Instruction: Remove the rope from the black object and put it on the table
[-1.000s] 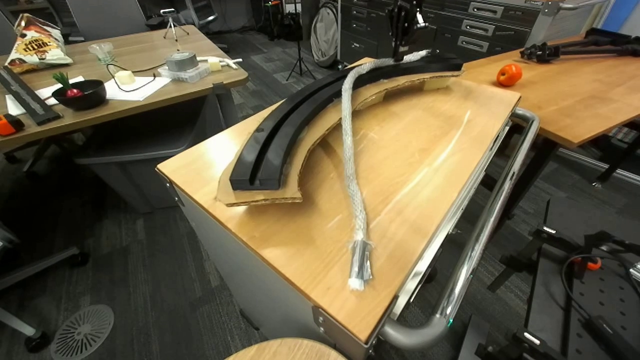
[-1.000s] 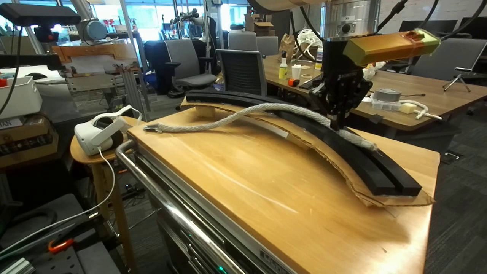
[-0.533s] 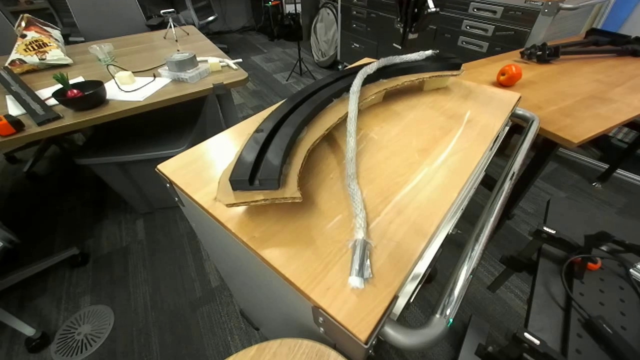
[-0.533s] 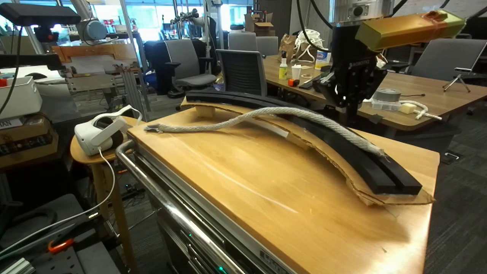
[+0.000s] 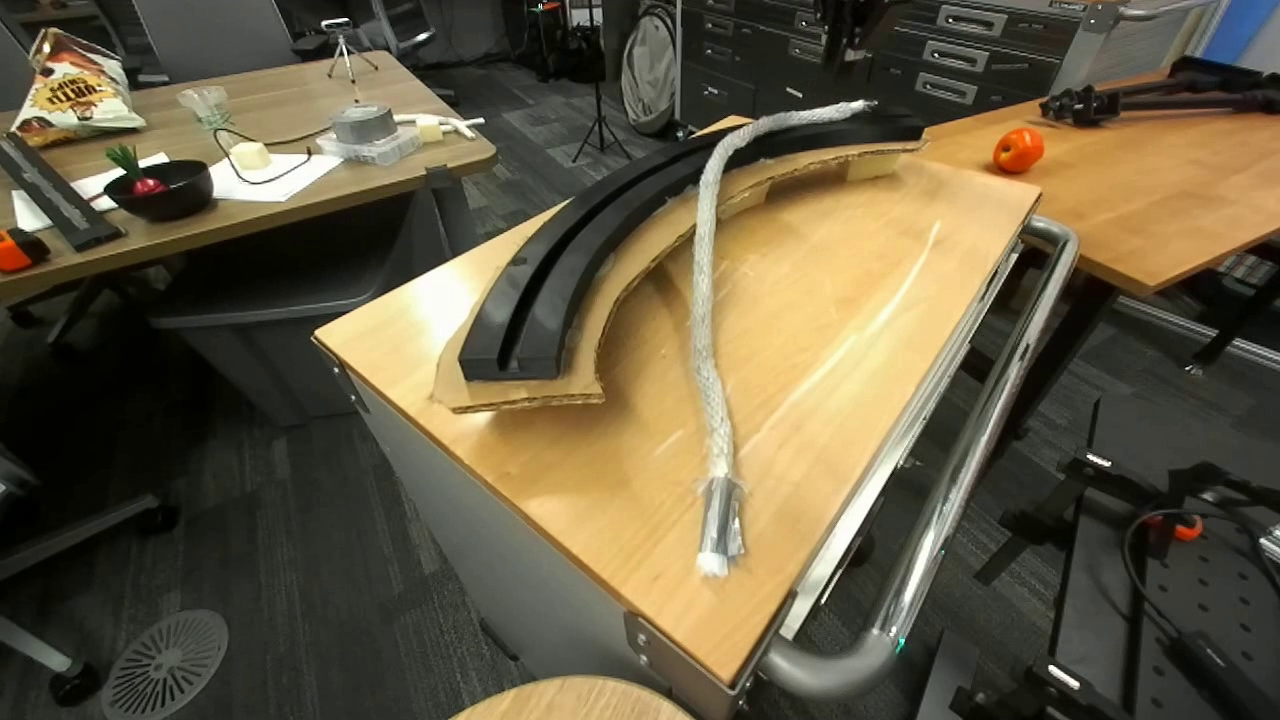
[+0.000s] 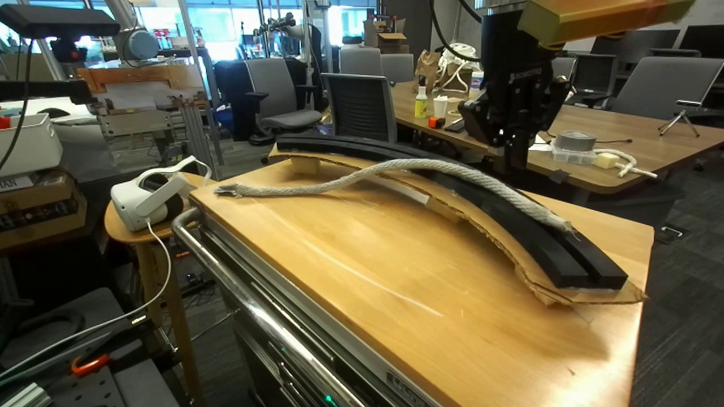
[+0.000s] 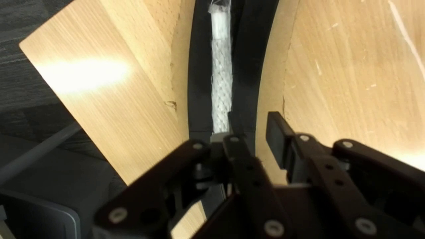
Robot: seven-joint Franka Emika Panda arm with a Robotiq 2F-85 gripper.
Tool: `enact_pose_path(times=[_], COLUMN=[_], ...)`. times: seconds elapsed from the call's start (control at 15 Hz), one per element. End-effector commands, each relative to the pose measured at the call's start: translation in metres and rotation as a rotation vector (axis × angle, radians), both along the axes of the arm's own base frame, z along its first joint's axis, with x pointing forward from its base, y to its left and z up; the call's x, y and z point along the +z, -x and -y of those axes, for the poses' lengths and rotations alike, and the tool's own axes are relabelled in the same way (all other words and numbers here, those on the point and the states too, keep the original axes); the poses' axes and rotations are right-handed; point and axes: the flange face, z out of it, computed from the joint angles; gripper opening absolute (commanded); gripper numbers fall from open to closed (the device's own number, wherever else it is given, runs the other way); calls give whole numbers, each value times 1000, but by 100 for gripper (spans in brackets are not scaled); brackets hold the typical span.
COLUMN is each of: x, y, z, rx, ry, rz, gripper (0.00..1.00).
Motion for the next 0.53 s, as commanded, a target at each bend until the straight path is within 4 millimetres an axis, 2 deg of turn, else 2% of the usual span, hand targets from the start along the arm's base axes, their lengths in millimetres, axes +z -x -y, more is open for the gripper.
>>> enact_pose_path(times=[0.0, 0.33, 0.47], x=[1, -19, -27], y=[-2, -15, -21], z=[-2, 2, 2], rx=[10, -28, -42], ry=[5, 9, 10], rz=[19, 2, -7], gripper=[58, 95, 98])
